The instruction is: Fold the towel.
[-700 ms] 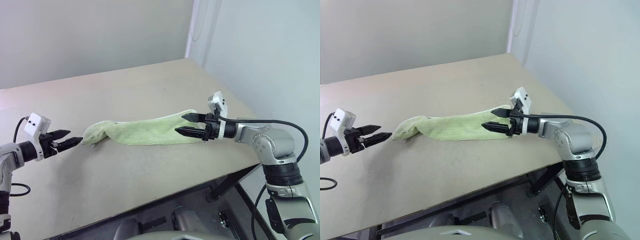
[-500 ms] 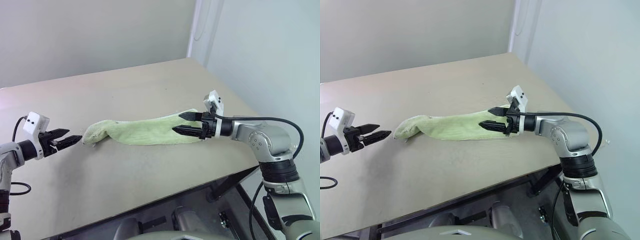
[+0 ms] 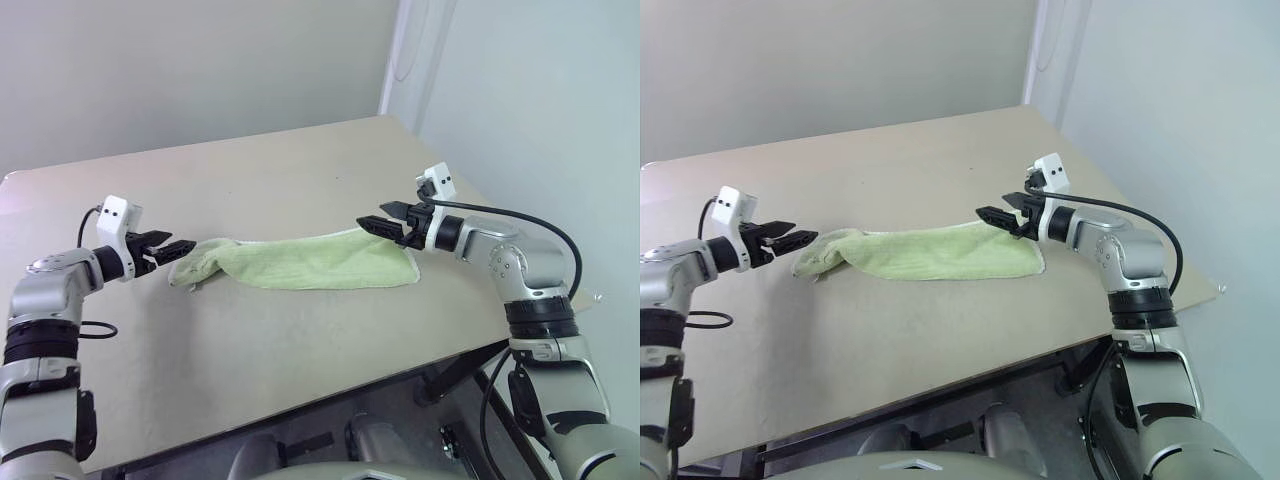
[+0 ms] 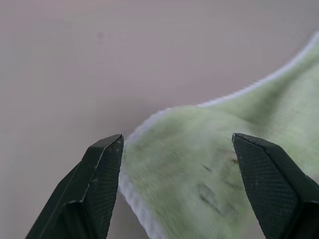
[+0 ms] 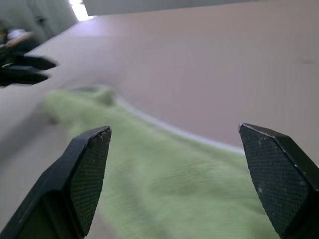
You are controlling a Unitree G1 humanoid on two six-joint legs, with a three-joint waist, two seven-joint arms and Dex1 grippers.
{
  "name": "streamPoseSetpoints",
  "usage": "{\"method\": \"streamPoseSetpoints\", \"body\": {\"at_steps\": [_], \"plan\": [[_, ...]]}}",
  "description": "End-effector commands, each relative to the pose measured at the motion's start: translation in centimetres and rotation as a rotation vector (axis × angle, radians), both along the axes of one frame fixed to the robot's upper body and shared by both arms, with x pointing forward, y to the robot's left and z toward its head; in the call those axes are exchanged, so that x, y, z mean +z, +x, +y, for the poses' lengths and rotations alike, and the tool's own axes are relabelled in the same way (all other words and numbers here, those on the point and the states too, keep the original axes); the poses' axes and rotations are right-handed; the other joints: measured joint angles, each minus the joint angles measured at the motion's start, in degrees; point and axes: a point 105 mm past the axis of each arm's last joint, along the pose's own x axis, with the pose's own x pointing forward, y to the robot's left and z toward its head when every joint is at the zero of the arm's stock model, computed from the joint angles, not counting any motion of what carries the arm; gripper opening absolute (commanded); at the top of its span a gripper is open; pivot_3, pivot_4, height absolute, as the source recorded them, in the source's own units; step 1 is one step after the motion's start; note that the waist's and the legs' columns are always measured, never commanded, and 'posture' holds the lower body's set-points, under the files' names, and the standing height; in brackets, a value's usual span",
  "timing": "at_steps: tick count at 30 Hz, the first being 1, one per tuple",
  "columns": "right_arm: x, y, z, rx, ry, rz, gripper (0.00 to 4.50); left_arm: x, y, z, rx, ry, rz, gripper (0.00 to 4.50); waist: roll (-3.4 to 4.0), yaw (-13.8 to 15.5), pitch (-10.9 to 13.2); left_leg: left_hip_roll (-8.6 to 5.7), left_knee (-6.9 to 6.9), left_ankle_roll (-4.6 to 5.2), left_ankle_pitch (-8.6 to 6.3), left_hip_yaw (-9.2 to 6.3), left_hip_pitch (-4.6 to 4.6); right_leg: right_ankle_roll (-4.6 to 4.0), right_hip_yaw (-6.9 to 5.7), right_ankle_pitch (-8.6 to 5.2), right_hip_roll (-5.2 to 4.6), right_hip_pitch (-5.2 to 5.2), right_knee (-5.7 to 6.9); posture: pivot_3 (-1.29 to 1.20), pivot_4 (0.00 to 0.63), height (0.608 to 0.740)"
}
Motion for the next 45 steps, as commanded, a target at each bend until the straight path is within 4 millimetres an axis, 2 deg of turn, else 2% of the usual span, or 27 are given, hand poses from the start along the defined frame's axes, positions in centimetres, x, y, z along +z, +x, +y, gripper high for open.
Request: {"method": "streamPoseSetpoints", "body": {"at_steps": [1,8,12,20,24,27,31,34,36,39,45], "plan": [[1.4,2.1,-0.6,-0.084,0.003,-0.039,4.28,0.5,1.5,-0.1,0.023,0.039,-0.023,3.66,0.0,-0.12,0.0,0.0,-0.01,0.0,0.0,0.0,-0.03,0.0,0.0,0.0,0.0,-0.04,-0.01,0.0,0.0,0.74],[-0.5,5.5,-1.4,-0.231,-0.039,0.019,4.28,-1.6,2.9,-1.1,0.059,0.032,0.048,3.66,0.0,-0.47,0.0,-0.01,-0.07,0.0,0.0,0.01,-0.05,0.0,0.01,0.01,-0.01,-0.1,0.0,0.0,0.0,0.74],[-1.8,6.7,-2.2,-0.303,-0.069,0.051,4.28,-3.2,3.5,-1.8,0.101,0.059,0.079,3.66,0.0,-0.42,0.0,-0.02,-0.06,0.0,0.0,-0.01,-0.06,0.01,0.01,0.02,-0.02,-0.09,0.01,0.0,0.0,0.74],[-4.2,6.6,-1.5,-0.298,-0.076,0.144,4.28,-5.2,4.7,-3.2,0.228,0.071,0.134,3.66,0.03,-0.35,-0.03,-0.05,-0.07,0.0,0.0,-0.02,-0.03,0.03,0.02,0.04,-0.05,-0.07,0.05,0.0,0.0,0.74],[-4.9,6.4,-0.7,-0.274,-0.061,0.174,4.28,-6.0,4.5,-4.6,0.189,0.057,0.173,3.66,0.19,-0.41,-0.13,-0.07,-0.04,0.0,0.01,-0.05,0.08,0.07,0.02,0.06,-0.03,0.06,0.08,0.0,0.0,0.74],[-5.6,6.3,-0.5,-0.282,-0.075,0.187,4.28,-5.9,4.6,-5.8,0.127,0.028,0.178,3.66,0.22,-0.29,-0.15,-0.09,-0.03,0.0,0.01,-0.06,0.21,0.09,0.02,0.06,-0.04,0.23,0.05,0.0,0.0,0.74],[-5.7,6.5,-0.5,-0.302,-0.096,0.17,4.28,-5.6,4.6,-6.2,0.091,0.026,0.176,3.66,0.23,-0.03,-0.15,-0.14,-0.03,-0.01,0.01,-0.08,0.16,0.12,0.02,0.04,-0.09,0.26,-0.02,0.0,0.0,0.74],[-5.4,6.8,-1.3,-0.342,-0.131,0.134,4.33,-5.6,4.5,-5.9,0.085,0.049,0.174,3.05,0.23,-0.04,-0.15,-0.15,-0.03,-0.01,0.01,-0.09,0.14,0.14,0.02,0.03,-0.11,0.26,-0.04,0.0,0.0,0.74],[-4.7,7.1,-2.0,-0.372,-0.11,0.119,4.33,-5.5,4.6,-5.7,0.095,0.042,0.168,3.05,0.23,-0.09,-0.15,-0.16,-0.03,0.0,0.01,-0.09,0.14,0.14,0.02,0.03,-0.11,0.26,-0.04,0.0,0.0,0.74],[-4.2,7.3,-2.7,-0.392,-0.124,0.095,4.33,-5.4,4.5,-5.6,0.085,0.04,0.164,2.42,0.23,-0.21,-0.15,-0.15,-0.03,0.0,0.01,-0.1,0.16,0.14,0.02,0.03,-0.1,0.26,-0.02,0.0,0.0,0.74],[-4.9,7.2,-3.2,-0.406,-0.174,0.09,4.33,-5.9,4.2,-5.7,0.074,0.028,0.179,0.28,0.23,-0.62,-0.15,-0.15,-0.04,0.0,0.01,-0.1,0.17,0.14,0.02,0.03,-0.1,0.26,-0.02,0.0,0.0,0.74]]}}
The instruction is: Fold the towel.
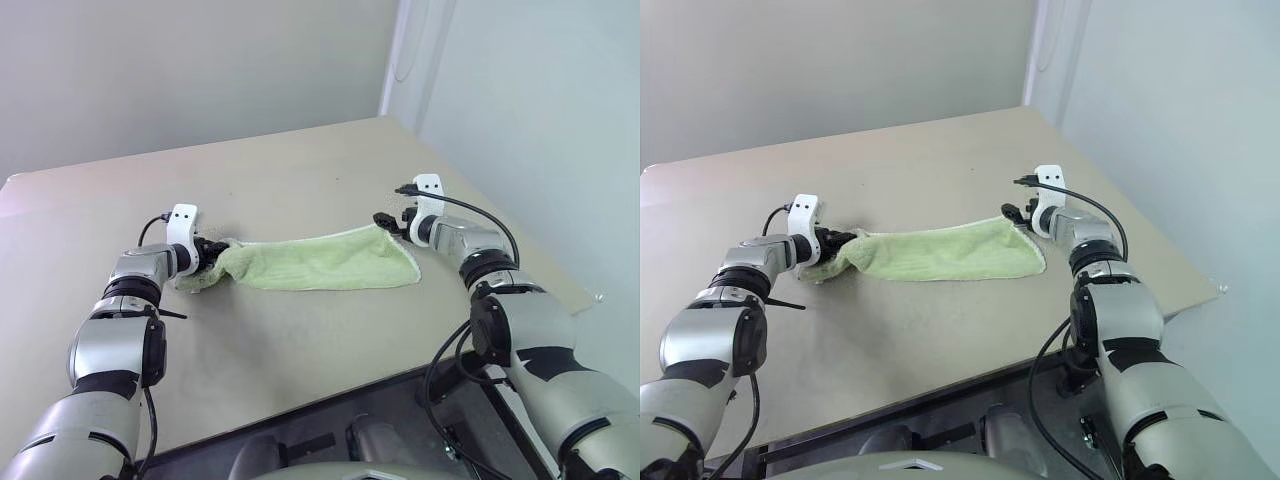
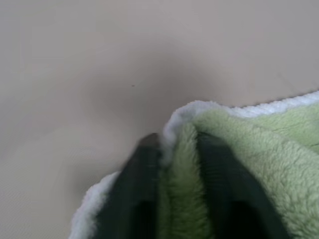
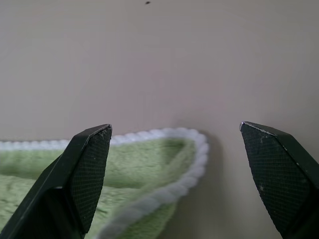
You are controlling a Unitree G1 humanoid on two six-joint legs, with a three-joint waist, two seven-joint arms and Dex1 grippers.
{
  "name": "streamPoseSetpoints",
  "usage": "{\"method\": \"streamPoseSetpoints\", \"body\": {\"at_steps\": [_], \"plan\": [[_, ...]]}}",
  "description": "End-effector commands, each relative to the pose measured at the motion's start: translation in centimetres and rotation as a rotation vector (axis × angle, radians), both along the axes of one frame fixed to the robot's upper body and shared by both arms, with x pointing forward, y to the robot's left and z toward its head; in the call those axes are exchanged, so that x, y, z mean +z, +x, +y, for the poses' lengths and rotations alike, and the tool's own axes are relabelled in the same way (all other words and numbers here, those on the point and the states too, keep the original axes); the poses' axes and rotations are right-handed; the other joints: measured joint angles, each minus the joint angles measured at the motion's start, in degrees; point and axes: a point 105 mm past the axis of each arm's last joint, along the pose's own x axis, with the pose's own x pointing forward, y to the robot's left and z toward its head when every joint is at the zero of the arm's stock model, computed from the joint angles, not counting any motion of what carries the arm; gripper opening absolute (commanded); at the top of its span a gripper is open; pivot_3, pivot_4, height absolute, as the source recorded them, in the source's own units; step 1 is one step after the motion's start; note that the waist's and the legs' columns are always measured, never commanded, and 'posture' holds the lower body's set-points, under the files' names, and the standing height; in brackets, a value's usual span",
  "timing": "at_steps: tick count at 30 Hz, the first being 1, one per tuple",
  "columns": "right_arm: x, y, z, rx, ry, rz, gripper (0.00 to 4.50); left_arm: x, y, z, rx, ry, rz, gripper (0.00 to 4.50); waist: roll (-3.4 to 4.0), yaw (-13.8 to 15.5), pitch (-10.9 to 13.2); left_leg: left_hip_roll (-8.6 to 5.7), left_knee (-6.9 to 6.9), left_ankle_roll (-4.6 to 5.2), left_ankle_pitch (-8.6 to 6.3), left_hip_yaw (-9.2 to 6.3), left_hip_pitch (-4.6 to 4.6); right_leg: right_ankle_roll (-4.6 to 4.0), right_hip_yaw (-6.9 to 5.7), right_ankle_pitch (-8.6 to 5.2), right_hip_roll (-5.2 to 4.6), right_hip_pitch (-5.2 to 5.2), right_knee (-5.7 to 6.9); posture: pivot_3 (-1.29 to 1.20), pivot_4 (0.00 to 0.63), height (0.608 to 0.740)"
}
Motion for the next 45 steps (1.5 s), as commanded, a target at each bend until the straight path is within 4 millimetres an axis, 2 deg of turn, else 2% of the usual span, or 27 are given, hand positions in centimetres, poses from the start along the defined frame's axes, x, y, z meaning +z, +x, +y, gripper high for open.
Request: {"method": "streamPoseSetpoints", "body": {"at_steps": [1,8,12,16,19,22,26,36,40,45], "plan": [[1.7,0.7,0.2,0.003,-0.011,-0.06,4.33,-0.4,-0.2,-0.6,-0.021,-0.023,0.016,0.06,0.0,-0.09,0.0,0.0,0.0,0.0,0.0,0.0,0.0,0.0,0.0,0.0,0.0,0.0,0.0,0.0,0.0,0.74],[1.4,0.5,0.3,0.013,-0.002,-0.055,4.33,1.5,0.0,-0.8,-0.104,-0.038,-0.027,0.06,0.0,-0.27,0.0,0.0,0.0,0.0,0.0,-0.01,-0.02,0.0,0.0,0.0,0.0,-0.01,0.0,0.0,0.0,0.74],[1.2,0.4,0.0,-0.001,0.003,-0.047,4.33,2.8,-1.0,0.4,-0.172,-0.025,-0.024,0.06,0.0,-1.24,0.0,0.0,0.0,0.0,0.0,-0.03,-0.13,0.0,0.0,0.0,0.0,-0.1,-0.01,0.0,0.0,0.74],[0.4,0.3,-0.6,-0.034,-0.02,-0.02,4.33,4.6,-4.3,2.0,-0.254,-0.05,-0.001,0.06,0.01,-3.08,0.01,0.03,-0.08,0.0,0.0,-0.04,-0.17,-0.01,0.01,0.0,0.02,-0.24,0.09,0.0,0.0,0.74],[-0.2,0.1,-0.7,-0.041,-0.037,0.003,4.33,5.1,-6.7,2.8,-0.267,-0.039,0.027,0.06,0.01,-4.11,0.01,0.06,-0.16,0.0,0.0,-0.05,-0.2,-0.03,0.02,0.01,0.01,-0.34,0.15,0.0,0.0,0.74],[0.1,0.1,0.6,0.008,-0.001,0.015,4.33,5.1,-8.8,2.8,-0.271,-0.032,0.055,0.06,0.01,-4.18,0.01,0.07,-0.14,0.0,0.0,-0.04,-0.16,-0.04,0.04,0.01,0.0,-0.34,0.17,0.0,0.0,0.74],[1.4,0.3,3.5,0.123,0.028,-0.008,4.33,4.4,-10.0,2.8,-0.256,-0.018,0.072,0.06,0.01,-4.13,0.01,0.07,-0.08,-0.01,0.01,-0.06,-0.11,-0.05,0.03,0.02,0.05,-0.31,0.19,0.0,0.0,0.74],[4.0,1.5,4.9,0.072,0.064,-0.075,4.33,3.9,-10.8,2.4,-0.236,-0.01,0.071,0.06,0.02,-4.07,0.02,0.07,-0.06,-0.06,0.03,-0.09,-0.17,-0.07,0.03,0.03,0.04,-0.3,0.1,0.0,0.0,0.74],[3.1,1.1,6.6,0.115,0.059,-0.051,4.33,3.8,-10.9,2.5,-0.227,-0.01,0.067,0.06,0.02,-4.23,0.02,0.07,-0.07,-0.06,0.03,-0.07,-0.15,-0.07,0.03,0.03,0.05,-0.3,0.1,0.0,0.0,0.74],[1.4,0.6,7.5,0.12,0.025,-0.011,4.33,3.9,-10.9,2.6,-0.221,-0.006,0.063,0.06,0.02,-4.14,0.02,0.07,-0.06,-0.06,0.03,-0.08,-0.14,-0.07,0.03,0.03,0.05,-0.3,0.14,0.0,0.0,0.74]]}}
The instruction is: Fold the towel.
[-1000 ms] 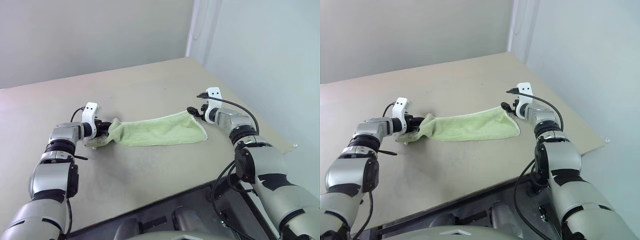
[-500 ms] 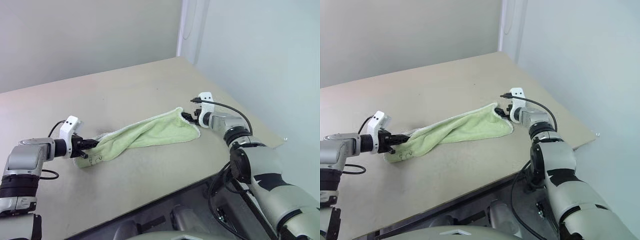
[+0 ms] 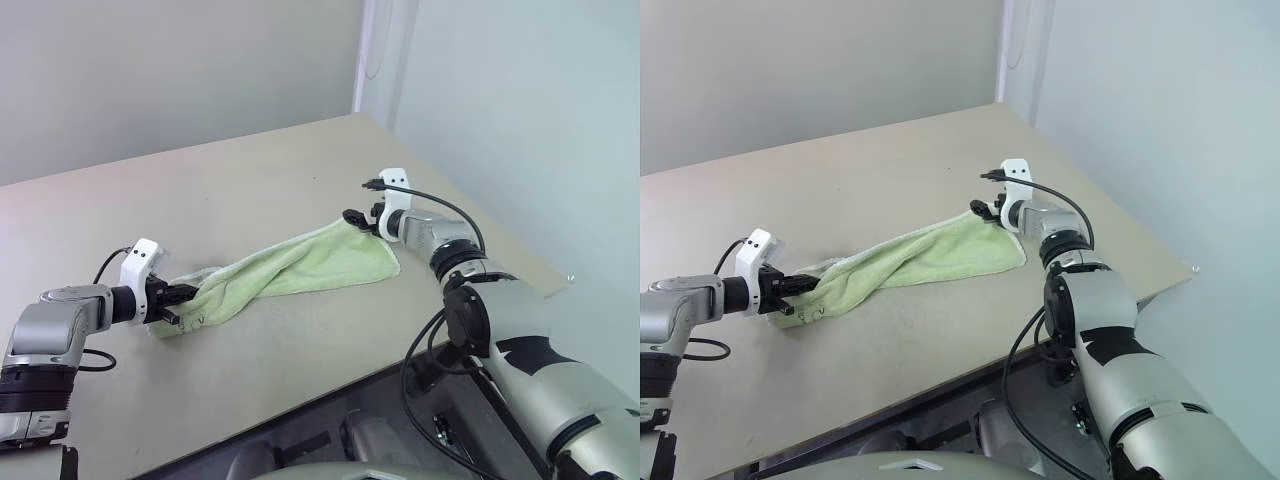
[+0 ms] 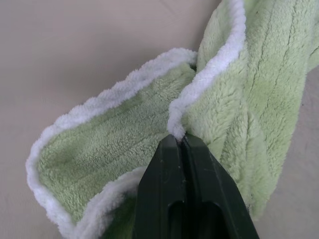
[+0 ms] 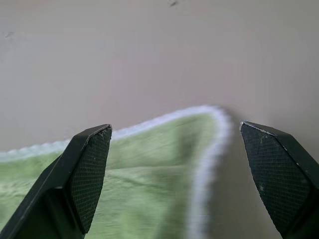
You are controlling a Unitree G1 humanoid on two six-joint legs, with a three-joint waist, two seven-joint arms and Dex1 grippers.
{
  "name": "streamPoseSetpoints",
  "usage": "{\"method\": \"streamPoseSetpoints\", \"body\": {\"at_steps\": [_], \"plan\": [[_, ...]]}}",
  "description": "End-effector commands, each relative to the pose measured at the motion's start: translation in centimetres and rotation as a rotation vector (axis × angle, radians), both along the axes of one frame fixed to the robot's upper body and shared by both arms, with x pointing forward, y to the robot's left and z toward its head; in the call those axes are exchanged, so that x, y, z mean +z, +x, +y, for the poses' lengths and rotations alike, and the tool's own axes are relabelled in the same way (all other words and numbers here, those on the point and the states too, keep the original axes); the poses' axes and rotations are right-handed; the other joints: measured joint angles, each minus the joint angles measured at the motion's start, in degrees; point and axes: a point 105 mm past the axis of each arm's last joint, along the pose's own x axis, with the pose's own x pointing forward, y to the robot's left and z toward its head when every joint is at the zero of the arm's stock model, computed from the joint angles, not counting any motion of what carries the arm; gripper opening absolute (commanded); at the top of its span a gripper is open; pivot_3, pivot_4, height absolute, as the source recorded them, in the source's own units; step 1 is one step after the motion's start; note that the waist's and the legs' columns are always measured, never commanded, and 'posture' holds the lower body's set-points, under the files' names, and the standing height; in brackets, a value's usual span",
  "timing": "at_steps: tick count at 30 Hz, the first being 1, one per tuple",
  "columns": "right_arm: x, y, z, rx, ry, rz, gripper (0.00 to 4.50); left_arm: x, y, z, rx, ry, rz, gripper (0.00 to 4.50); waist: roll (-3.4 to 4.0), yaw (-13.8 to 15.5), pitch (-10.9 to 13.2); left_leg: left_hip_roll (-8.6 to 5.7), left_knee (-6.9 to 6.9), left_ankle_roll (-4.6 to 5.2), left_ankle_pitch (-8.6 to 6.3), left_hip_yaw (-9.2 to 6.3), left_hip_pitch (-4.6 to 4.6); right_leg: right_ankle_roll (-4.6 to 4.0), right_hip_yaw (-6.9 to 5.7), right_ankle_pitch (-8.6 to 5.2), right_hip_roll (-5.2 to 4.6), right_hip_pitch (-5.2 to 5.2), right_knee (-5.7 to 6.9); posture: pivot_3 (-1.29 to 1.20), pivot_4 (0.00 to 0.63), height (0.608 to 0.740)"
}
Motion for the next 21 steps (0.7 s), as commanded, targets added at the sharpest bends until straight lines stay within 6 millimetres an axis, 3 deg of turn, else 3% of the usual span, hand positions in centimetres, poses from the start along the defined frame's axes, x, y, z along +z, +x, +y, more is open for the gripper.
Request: {"method": "streamPoseSetpoints", "body": {"at_steps": [1,11,14,21], "plan": [[0.8,0.4,0.4,-0.007,-0.027,-0.036,4.33,1.6,0.4,0.5,0.008,0.023,-0.059,0.06,0.0,0.06,0.0,0.0,0.0,0.0,0.0,0.0,-0.01,0.0,0.0,0.0,-0.01,0.0,-0.01,0.0,0.0,0.74],[-0.5,0.3,-1.6,-0.087,-0.069,-0.015,4.33,1.7,0.7,0.8,0.032,0.042,-0.076,0.06,0.0,0.02,0.0,-0.01,-0.01,0.0,0.0,0.0,-0.02,0.0,0.0,0.0,-0.01,0.0,-0.04,0.0,0.0,0.74],[-0.4,0.4,-1.6,-0.092,-0.055,-0.018,3.71,1.8,0.9,0.7,0.034,0.033,-0.083,0.0,0.0,0.0,0.0,-0.01,-0.01,0.0,0.0,0.0,-0.02,0.0,0.0,0.0,-0.01,0.0,-0.04,0.0,0.0,0.74],[0.9,0.6,-0.6,-0.035,-0.009,-0.046,1.05,2.1,1.4,0.9,0.038,0.04,-0.098,0.0,0.0,0.02,0.0,-0.01,-0.01,0.0,0.0,0.0,-0.02,0.0,0.0,0.0,-0.01,0.0,-0.05,0.0,0.0,0.74]]}}
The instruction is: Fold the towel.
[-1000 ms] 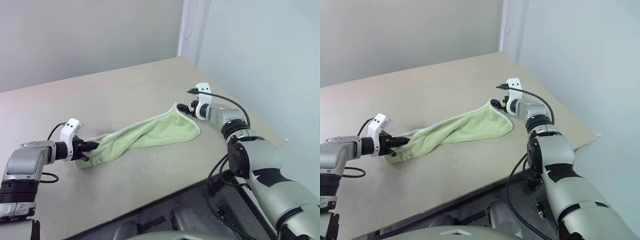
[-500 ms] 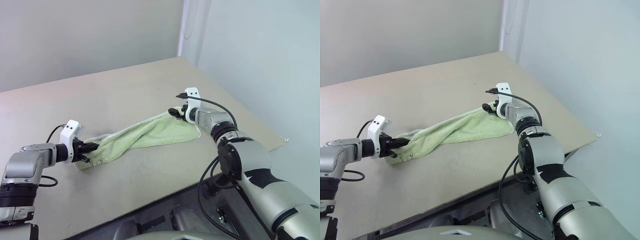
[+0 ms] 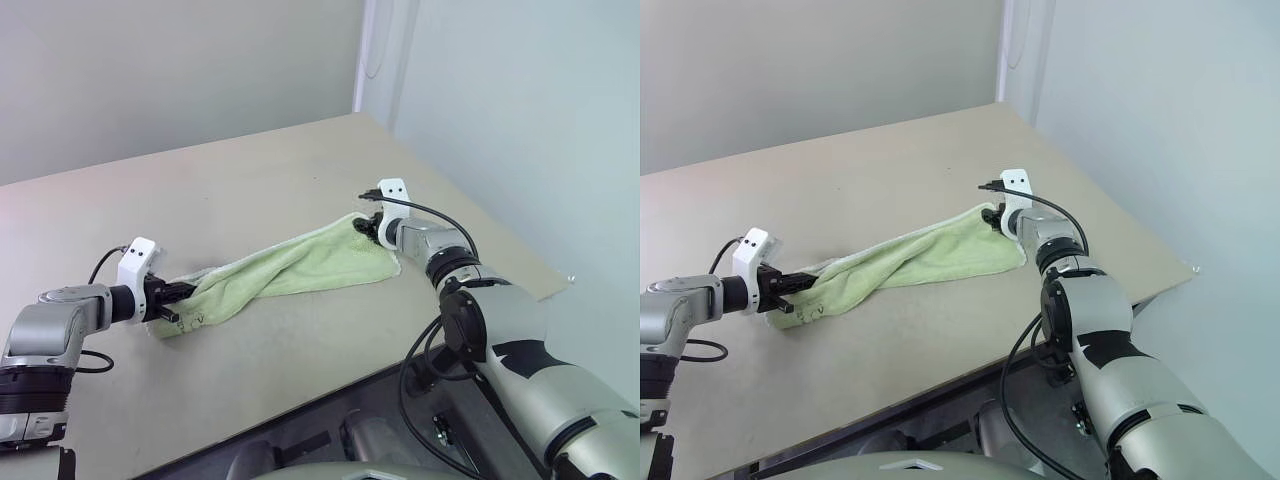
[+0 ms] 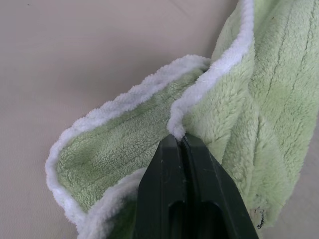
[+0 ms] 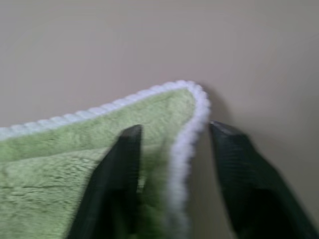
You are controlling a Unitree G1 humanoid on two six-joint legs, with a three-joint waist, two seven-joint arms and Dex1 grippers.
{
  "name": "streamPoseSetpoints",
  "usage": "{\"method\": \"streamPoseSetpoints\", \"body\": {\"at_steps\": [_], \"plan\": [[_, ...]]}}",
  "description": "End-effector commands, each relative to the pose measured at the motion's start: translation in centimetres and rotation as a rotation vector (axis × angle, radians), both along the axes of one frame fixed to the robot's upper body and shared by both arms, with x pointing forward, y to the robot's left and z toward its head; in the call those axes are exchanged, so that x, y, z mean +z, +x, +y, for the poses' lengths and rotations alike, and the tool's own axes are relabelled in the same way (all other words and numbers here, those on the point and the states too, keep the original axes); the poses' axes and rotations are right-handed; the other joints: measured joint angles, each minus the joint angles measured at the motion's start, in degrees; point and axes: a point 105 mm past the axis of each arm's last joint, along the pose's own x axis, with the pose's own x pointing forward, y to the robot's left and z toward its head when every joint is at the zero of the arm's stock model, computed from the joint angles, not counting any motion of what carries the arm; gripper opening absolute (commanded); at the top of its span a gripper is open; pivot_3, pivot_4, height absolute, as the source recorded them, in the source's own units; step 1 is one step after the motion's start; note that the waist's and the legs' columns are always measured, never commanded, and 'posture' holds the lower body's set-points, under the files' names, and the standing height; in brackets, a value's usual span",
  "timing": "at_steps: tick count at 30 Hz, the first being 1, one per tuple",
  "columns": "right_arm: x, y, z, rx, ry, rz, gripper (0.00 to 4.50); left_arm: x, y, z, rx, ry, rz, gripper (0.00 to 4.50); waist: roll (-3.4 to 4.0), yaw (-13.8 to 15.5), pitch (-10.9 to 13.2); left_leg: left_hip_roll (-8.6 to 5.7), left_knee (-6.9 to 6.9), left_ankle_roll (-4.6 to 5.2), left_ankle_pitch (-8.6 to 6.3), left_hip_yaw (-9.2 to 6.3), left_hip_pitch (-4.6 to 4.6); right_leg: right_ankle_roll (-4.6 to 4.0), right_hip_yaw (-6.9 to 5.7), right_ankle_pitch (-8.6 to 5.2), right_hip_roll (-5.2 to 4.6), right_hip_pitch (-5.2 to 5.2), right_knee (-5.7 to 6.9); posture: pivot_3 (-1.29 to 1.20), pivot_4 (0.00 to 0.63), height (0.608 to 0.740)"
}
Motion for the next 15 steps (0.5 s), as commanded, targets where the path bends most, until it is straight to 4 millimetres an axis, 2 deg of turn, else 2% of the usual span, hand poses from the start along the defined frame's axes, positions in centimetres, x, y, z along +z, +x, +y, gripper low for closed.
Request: {"method": "streamPoseSetpoints", "body": {"at_steps": [1,3,10,15], "plan": [[2.3,0.7,0.8,0.041,0.029,-0.063,0.67,1.9,1.1,0.5,0.007,0.013,-0.076,0.0,0.0,0.01,0.0,0.0,0.0,0.0,0.0,0.0,0.0,0.0,0.0,0.0,0.0,0.0,0.0,0.0,0.0,0.74],[2.8,0.7,0.8,0.066,0.028,-0.083,0.04,2.5,1.5,0.8,0.022,0.006,-0.096,0.0,0.0,0.01,0.0,0.0,0.0,0.0,0.0,0.0,0.01,0.0,0.0,0.0,0.0,0.0,0.0,0.0,0.0,0.74],[7.9,1.7,0.1,0.128,0.11,-0.264,0.04,4.6,4.4,2.5,0.13,0.023,-0.244,0.0,0.0,0.09,0.0,0.0,0.0,0.0,0.0,0.0,-0.01,0.0,-0.01,0.0,0.0,0.0,-0.01,0.0,0.0,0.74],[13.0,2.6,-2.1,0.049,0.15,-0.448,0.04,8.1,8.4,3.5,0.259,-0.022,-0.431,0.0,0.0,0.26,0.0,-0.02,0.02,-0.02,0.01,-0.02,-0.02,0.01,-0.02,0.01,-0.02,0.01,0.0,0.0,0.0,0.74]]}}
